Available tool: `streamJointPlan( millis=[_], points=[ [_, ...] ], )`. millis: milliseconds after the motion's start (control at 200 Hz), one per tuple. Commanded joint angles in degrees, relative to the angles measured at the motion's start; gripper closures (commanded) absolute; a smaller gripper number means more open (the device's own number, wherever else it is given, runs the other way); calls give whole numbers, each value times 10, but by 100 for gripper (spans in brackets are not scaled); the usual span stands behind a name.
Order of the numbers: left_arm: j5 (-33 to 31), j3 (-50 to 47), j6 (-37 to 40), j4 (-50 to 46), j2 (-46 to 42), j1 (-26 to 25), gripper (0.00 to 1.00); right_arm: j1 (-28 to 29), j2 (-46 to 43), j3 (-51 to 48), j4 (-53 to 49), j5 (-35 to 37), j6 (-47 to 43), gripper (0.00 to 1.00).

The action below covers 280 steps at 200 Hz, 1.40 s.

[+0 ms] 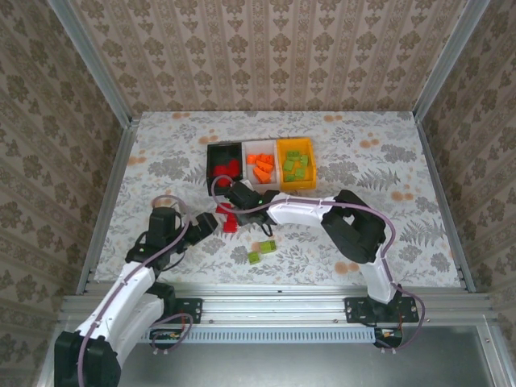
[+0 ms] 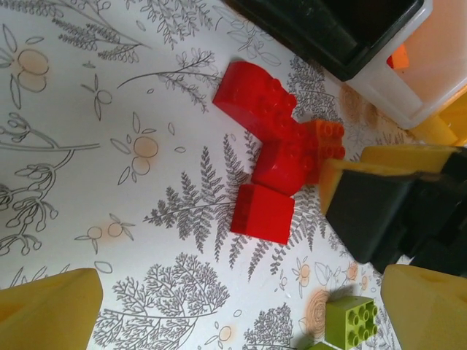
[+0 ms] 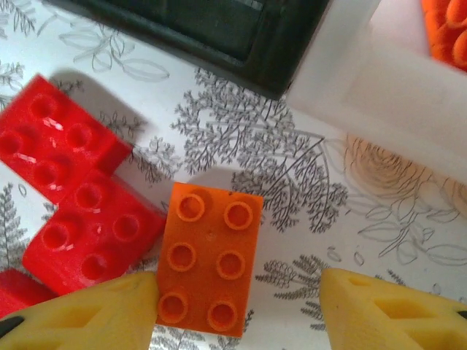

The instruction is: Sort the legos into containers by color

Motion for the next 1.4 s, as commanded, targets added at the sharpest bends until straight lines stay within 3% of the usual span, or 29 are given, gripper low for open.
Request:
streamJointPlan(
  millis=[0,355,575,780,935,1020,1100,1395],
  points=[
    [12,-9,-7,-22,-11,8,0,-6,22,27,-35,3,7,40],
    [18,-20,-10,-18,-22,11,0,-12,0,8,-16,-34,20,45],
    [22,-24,-12,-16,-22,11,0,-27,-10,-37,2,-42,22,63],
    [24,-22,-15,-11,-23,11,0,-32,-56,-103,16,-30,29,66],
    [25,-20,-19,-7,-22,11,0,-32,-97,-134,25,-35,33,65],
    [25,-19,-20,-3,-19,11,0,-32,-107,-130,22,-41,35,54],
    [27,-17,-19,-4,-17,10,0,-32,-116,-130,26,-47,36,49],
    [29,-19,-20,-6,-17,12,0,-38,-75,-118,35,-44,34,46]
  ],
)
